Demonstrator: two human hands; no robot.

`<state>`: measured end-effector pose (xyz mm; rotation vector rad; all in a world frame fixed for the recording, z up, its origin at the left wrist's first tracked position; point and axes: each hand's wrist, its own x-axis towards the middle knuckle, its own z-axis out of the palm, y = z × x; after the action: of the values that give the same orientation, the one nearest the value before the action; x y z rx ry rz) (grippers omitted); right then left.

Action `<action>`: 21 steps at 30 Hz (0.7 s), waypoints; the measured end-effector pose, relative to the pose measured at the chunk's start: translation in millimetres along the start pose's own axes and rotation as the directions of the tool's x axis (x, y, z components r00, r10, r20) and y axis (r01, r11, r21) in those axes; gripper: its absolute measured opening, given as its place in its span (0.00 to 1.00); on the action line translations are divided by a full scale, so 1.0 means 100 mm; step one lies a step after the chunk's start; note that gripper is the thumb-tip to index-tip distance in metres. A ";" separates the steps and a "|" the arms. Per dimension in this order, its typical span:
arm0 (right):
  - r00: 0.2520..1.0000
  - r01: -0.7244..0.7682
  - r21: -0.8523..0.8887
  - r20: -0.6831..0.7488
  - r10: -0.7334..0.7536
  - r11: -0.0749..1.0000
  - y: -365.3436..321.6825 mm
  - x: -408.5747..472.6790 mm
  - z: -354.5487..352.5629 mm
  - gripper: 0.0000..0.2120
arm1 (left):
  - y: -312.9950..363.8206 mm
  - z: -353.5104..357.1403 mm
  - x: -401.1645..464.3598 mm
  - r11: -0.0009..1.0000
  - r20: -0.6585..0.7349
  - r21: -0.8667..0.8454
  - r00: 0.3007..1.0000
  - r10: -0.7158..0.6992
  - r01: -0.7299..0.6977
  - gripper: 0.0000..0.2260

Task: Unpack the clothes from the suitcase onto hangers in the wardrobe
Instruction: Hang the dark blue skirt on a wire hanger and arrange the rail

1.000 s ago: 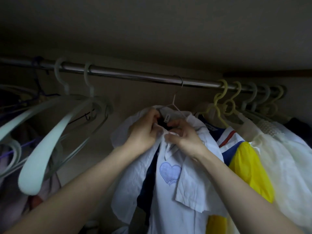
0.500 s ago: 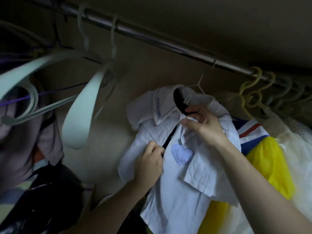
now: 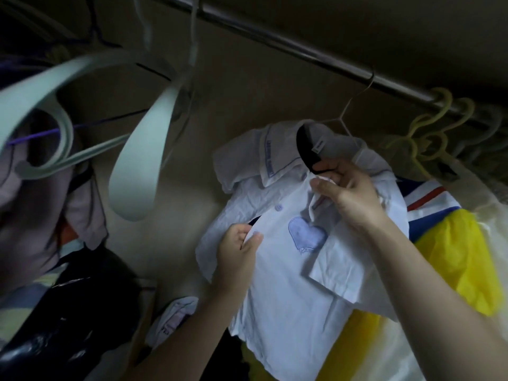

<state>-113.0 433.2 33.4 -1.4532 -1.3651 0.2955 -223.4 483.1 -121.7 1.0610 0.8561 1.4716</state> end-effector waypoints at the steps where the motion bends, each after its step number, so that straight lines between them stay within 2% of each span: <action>1: 1.000 -0.001 0.009 -0.009 0.001 1.000 0.00 0.01 0.00 0.13 | -0.03 0.00 0.00 0.998 -0.068 0.054 0.997 0.023 -0.019 0.10; 4: 1.000 0.000 0.047 -0.023 0.002 0.999 0.01 0.01 0.00 0.12 | -0.10 0.00 0.02 0.958 -0.132 0.230 0.971 0.202 -0.168 0.05; 6: 1.000 -0.001 0.046 -0.022 0.002 0.999 -0.01 0.00 0.00 0.12 | -0.12 0.01 0.05 0.925 -0.034 0.277 0.960 0.279 -0.259 0.04; 8: 1.000 -0.003 0.069 -0.029 0.005 0.998 -0.01 0.01 -0.01 0.11 | -0.10 0.03 0.08 0.883 0.090 0.321 0.939 0.332 -0.343 0.08; 10: 0.996 0.016 0.037 -0.085 -0.013 0.999 0.03 0.00 0.01 0.11 | -0.10 0.04 0.11 0.865 0.115 0.317 0.921 0.372 -0.389 0.11; 11: 0.986 0.071 -0.066 -0.147 -0.080 0.995 0.07 -0.03 0.02 0.11 | -0.09 0.04 0.11 0.864 0.092 0.311 0.918 0.386 -0.395 0.11; 12: 0.959 0.162 -0.239 -0.190 -0.210 0.957 0.12 -0.09 0.06 0.14 | -0.10 0.02 0.10 0.868 0.055 0.313 0.919 0.389 -0.386 0.10; 13: 0.909 0.279 -0.429 -0.168 -0.380 0.859 0.19 -0.18 0.10 0.17 | -0.10 0.01 0.09 0.874 0.020 0.314 0.923 0.384 -0.371 0.10; 14: 0.845 0.397 -0.557 -0.089 -0.528 0.730 0.28 -0.30 0.19 0.17 | -0.11 -0.02 0.07 0.880 -0.009 0.323 0.928 0.372 -0.349 0.10; 15: 0.808 0.472 -0.608 0.008 -0.590 0.638 0.40 -0.42 0.30 0.15 | -0.12 -0.05 0.06 0.882 -0.030 0.339 0.934 0.356 -0.326 0.10; 16: 0.810 0.502 -0.611 0.084 -0.580 0.612 0.52 -0.53 0.43 0.12 | -0.13 -0.09 0.05 0.880 -0.046 0.361 0.937 0.347 -0.309 0.09; 18: 0.870 0.462 -0.580 0.149 -0.470 0.671 0.75 -0.67 0.71 0.10 | -0.13 -0.16 0.02 0.889 -0.061 0.372 0.949 0.309 -0.266 0.06; 20: 0.947 0.307 -0.510 0.085 -0.309 0.803 0.89 -0.72 0.94 0.13 | -0.06 -0.22 -0.03 0.937 -0.069 0.309 0.979 0.191 -0.161 0.03; 21: 0.972 0.220 -0.452 0.023 -0.236 0.864 0.90 -0.73 1.02 0.13 | -0.01 -0.24 -0.05 0.956 -0.078 0.274 0.988 0.130 -0.104 0.05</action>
<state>-162.7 444.7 -112.3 -1.6382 -1.6332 -0.2189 -245.2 478.9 -132.0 1.2680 1.1010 1.5445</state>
